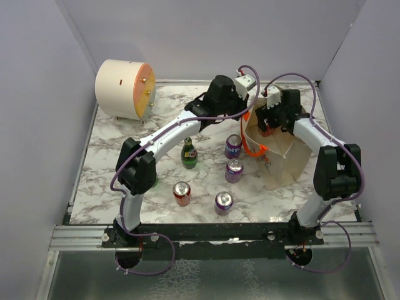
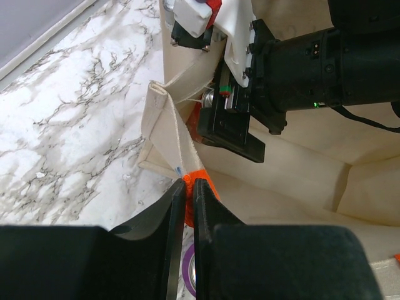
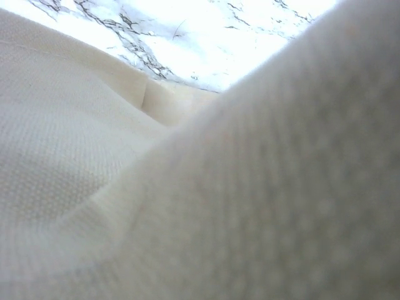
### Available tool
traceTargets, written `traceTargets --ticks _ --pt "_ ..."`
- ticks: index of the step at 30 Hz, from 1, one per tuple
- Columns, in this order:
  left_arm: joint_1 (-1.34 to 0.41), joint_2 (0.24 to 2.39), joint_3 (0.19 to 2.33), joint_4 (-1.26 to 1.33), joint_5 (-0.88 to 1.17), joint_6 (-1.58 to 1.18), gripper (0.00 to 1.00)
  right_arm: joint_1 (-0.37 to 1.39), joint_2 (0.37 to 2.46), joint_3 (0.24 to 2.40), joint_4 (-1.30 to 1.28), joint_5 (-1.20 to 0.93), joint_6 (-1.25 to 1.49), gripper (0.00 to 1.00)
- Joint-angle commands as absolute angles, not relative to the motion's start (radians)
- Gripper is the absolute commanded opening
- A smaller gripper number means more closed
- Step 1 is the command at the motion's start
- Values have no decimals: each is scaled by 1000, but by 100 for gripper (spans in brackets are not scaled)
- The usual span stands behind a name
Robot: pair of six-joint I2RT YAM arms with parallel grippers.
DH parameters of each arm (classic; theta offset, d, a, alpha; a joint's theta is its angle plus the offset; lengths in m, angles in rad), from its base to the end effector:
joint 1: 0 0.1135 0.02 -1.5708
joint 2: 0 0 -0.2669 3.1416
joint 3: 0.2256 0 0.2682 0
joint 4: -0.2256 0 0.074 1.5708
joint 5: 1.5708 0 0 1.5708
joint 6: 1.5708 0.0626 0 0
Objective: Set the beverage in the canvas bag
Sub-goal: Place the drink in the canvas bag.
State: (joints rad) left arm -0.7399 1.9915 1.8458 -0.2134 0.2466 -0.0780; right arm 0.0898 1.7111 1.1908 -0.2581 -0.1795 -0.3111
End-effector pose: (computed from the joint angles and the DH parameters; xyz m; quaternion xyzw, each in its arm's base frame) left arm 0.3756 -0.3635 0.3312 0.3313 0.7487 -0.3175 0.4783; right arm 0.4079 0.0479 0.2047 -0.2168 0.8935 0.0397 0.3911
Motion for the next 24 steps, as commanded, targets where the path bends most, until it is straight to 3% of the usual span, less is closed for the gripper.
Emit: traceTargets --ticks 1,24 --pt "-748 2008 1880 -212 267 -90 13 84 1732 1219 -315 -175 -309 81" --pt "-759 2045 1938 -198 242 -114 14 84 1642 1303 -398 -179 -337 88"
